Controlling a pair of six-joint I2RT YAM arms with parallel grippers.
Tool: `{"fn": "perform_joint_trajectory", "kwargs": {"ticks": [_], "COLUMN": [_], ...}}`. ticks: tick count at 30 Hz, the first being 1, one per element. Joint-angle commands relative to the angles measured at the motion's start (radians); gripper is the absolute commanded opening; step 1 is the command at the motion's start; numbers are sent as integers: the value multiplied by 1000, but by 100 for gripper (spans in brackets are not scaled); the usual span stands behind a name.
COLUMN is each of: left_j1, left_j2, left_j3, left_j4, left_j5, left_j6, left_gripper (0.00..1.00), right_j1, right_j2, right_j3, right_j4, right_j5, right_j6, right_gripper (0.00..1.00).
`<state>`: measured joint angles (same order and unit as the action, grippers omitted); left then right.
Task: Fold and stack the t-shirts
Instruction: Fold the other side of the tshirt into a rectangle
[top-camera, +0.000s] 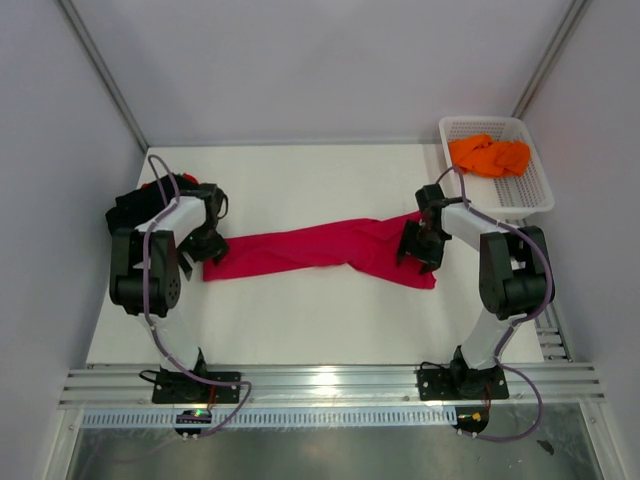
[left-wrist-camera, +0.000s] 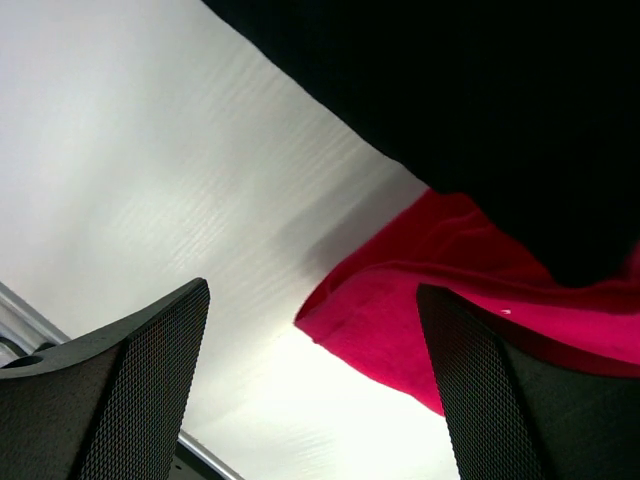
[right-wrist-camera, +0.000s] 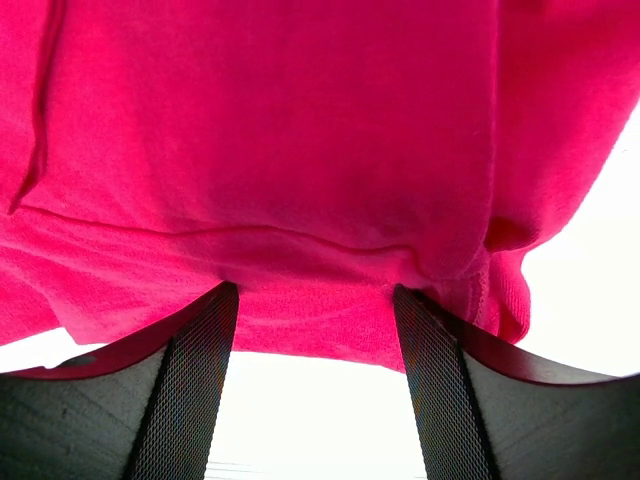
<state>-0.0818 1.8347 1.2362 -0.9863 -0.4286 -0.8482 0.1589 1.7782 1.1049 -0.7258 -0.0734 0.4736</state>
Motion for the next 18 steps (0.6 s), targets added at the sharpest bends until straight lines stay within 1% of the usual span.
{"fn": "perform_joint_trajectory", "kwargs": {"ticks": [1, 3, 8, 14, 16, 18], "left_j1": [24, 33, 53, 53, 54, 54], "left_j2": [-63, -74, -86, -97, -91, -89], "left_j3": [5, 6, 17, 51, 62, 69], "left_j4": [-31, -32, -43, -52, -57, -63], "left_j5": [-41, -44, -47, -41, -65, -62], "left_j6": [26, 31, 50, 60, 66, 75], "left_gripper": [87, 87, 87, 87, 87, 87], "right_j1": [-42, -67, -114, -116, -114, -116], "right_j2": [46, 41, 27, -39, -54, -66], "right_j3": [-53, -63, -65, -24, -4, -5], "right_j4": [-58, -57, -63, -78, -96, -98], "right_j5": [69, 69, 125, 165, 222, 244], "right_j6": [-33, -32, -27, -26, -35, -41], "right_gripper": [68, 68, 68, 68, 68, 68]}}
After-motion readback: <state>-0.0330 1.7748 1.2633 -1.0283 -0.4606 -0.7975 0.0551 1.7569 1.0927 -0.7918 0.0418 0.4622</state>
